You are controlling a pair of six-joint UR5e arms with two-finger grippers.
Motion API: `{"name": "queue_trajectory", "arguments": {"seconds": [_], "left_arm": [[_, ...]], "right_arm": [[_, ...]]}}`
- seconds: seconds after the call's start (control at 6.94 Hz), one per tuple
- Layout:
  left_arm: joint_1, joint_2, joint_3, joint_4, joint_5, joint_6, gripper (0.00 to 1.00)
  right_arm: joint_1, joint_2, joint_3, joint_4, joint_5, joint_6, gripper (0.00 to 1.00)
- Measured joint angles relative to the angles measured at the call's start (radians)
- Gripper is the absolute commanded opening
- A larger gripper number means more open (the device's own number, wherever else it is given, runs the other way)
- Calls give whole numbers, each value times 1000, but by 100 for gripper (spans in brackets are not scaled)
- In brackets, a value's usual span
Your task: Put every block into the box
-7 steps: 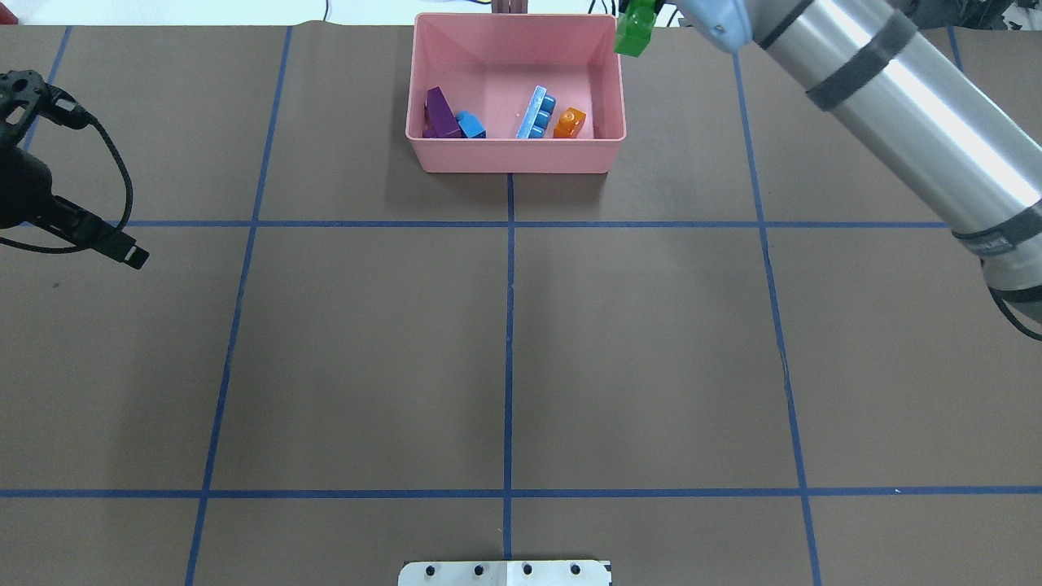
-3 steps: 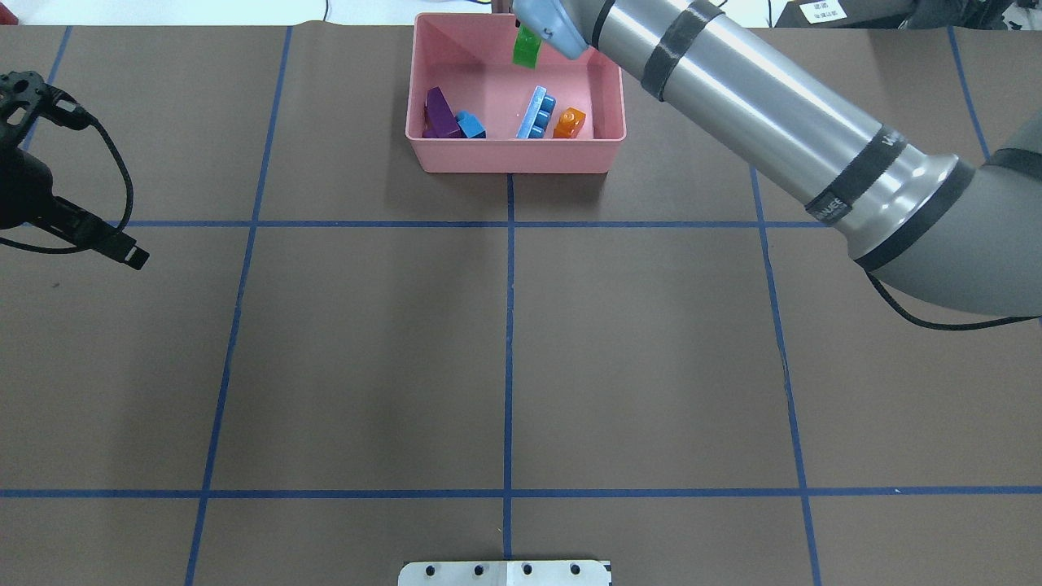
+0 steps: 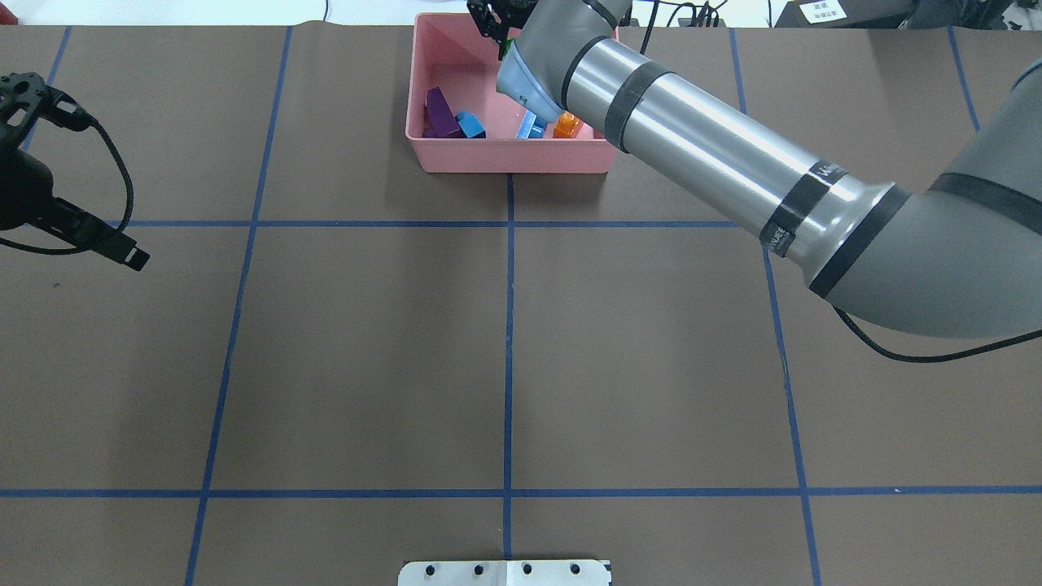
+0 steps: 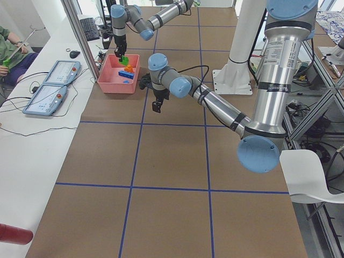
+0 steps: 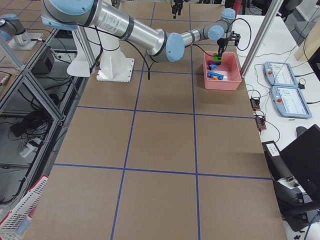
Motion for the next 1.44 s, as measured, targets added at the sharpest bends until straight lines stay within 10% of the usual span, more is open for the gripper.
{"name": "queue_trajectory", "arguments": {"seconds": [0.29, 0.58, 1.44], "left_arm": [[0, 0, 2, -1, -1, 0, 100], [0, 1, 1, -1, -2, 1, 100], [-5, 8, -3, 0, -12, 5, 100]], "right_arm": [[-32, 9, -87, 126, -82, 85, 12], [-48, 14, -102, 148, -110, 128, 99], [-42, 35, -35, 53, -84, 84, 100]]}}
